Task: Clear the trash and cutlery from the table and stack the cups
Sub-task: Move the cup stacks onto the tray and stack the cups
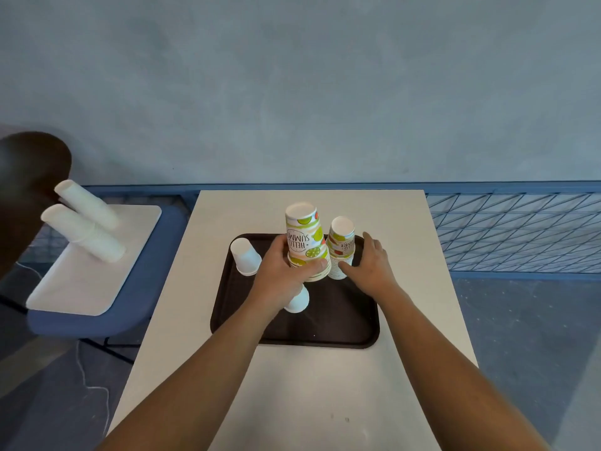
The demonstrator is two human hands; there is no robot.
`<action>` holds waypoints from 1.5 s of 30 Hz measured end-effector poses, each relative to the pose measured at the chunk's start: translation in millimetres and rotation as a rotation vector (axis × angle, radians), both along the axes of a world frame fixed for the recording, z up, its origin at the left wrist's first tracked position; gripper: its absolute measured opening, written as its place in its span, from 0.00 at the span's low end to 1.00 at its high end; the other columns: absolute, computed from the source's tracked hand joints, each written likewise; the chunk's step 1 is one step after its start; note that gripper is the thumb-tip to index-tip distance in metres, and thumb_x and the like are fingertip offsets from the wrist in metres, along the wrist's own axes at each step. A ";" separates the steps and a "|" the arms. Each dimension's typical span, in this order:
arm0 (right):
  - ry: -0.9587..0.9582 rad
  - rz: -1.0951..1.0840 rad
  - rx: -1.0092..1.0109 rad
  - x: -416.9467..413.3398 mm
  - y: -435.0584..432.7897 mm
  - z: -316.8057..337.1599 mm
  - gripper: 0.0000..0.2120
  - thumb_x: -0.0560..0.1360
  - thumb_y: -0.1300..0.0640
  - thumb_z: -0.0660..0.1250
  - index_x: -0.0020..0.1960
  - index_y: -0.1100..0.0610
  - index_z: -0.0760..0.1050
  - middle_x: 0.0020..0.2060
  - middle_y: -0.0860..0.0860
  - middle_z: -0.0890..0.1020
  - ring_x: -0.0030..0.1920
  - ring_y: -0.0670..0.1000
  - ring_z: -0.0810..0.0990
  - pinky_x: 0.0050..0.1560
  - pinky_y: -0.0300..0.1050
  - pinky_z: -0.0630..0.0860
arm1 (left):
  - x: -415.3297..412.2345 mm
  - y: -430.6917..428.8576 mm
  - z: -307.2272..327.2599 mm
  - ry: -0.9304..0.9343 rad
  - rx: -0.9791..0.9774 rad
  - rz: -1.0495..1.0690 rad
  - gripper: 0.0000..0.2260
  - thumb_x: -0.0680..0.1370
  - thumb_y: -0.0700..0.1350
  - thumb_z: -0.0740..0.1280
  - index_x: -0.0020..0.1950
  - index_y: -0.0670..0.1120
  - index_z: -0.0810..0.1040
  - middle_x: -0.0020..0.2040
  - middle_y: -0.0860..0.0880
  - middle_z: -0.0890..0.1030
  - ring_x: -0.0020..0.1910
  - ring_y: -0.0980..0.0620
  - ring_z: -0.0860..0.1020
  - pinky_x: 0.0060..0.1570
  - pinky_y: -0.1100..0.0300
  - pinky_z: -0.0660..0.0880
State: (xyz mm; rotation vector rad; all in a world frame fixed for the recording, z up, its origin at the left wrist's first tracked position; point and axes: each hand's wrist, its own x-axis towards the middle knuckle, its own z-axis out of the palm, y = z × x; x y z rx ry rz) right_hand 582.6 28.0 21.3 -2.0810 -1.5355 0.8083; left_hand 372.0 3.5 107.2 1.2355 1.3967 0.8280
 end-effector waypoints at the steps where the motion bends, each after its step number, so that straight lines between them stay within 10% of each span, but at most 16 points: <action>1: 0.009 -0.017 -0.001 2.7 -4.1 -1.2 0.45 0.72 0.46 0.76 0.80 0.58 0.57 0.72 0.58 0.70 0.72 0.62 0.68 0.70 0.58 0.70 | 4.6 6.7 1.9 0.004 0.015 -0.002 0.29 0.69 0.48 0.83 0.67 0.54 0.76 0.57 0.59 0.85 0.55 0.61 0.83 0.56 0.61 0.79; 18: 0.139 -0.006 0.087 14.8 -37.7 -6.9 0.30 0.77 0.50 0.70 0.76 0.55 0.68 0.71 0.52 0.76 0.70 0.54 0.74 0.70 0.51 0.72 | 54.0 79.3 2.1 0.006 0.111 -0.049 0.24 0.72 0.40 0.79 0.62 0.57 0.73 0.55 0.58 0.82 0.48 0.69 0.82 0.48 0.67 0.77; 45: 0.245 -0.074 0.025 32.3 -27.7 -5.8 0.29 0.78 0.52 0.70 0.77 0.55 0.68 0.72 0.50 0.74 0.68 0.52 0.76 0.66 0.45 0.73 | 70.1 89.6 -38.9 0.263 0.141 -0.212 0.28 0.72 0.52 0.80 0.69 0.55 0.74 0.61 0.59 0.78 0.60 0.55 0.78 0.58 0.58 0.74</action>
